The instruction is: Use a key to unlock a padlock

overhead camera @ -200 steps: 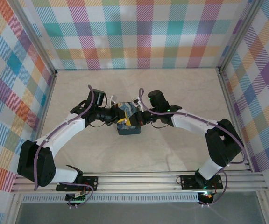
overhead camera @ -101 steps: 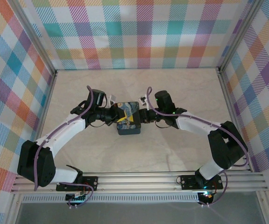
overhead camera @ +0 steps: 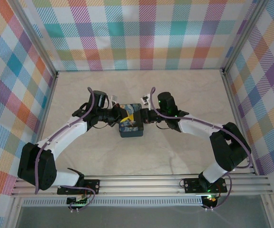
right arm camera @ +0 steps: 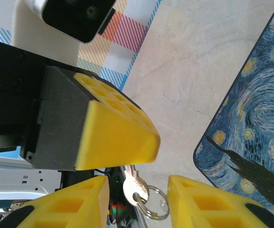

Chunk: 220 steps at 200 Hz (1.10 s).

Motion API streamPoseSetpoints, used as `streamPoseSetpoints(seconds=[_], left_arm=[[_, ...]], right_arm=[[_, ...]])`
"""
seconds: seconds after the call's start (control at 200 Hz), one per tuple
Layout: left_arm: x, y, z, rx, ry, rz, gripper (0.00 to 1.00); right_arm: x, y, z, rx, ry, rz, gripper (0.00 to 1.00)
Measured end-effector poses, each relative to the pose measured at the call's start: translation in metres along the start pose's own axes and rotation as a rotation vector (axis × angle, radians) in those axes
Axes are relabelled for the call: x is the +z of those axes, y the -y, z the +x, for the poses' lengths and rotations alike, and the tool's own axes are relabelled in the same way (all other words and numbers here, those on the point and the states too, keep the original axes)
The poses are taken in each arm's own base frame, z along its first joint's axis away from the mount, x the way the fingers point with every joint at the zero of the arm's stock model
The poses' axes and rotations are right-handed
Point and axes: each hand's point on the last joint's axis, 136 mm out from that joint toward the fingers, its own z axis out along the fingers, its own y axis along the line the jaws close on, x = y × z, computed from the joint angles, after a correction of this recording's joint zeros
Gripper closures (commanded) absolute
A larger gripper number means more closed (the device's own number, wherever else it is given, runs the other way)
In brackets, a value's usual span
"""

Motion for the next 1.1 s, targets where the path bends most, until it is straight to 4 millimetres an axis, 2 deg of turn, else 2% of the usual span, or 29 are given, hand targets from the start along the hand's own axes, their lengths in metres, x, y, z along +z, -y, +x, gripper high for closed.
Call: streamPoseSetpoints(seconds=[0.425, 0.87, 1.1], left_arm=[[-0.001, -0.001, -0.009, -0.026, 0.035, 0.029, 1.00], [-0.004, 0.000, -0.013, -0.050, 0.049, 0.054, 1.00], [-0.004, 0.002, -0.014, -0.044, 0.053, 0.066, 1.00]], right_arm=[[0.003, -0.012, 0.001, 0.000, 0.004, -0.057, 0.63], [0.011, -0.003, 0.006, 0.027, -0.018, -0.060, 0.64], [0.012, -0.007, 0.004, 0.023, -0.013, -0.082, 0.67]])
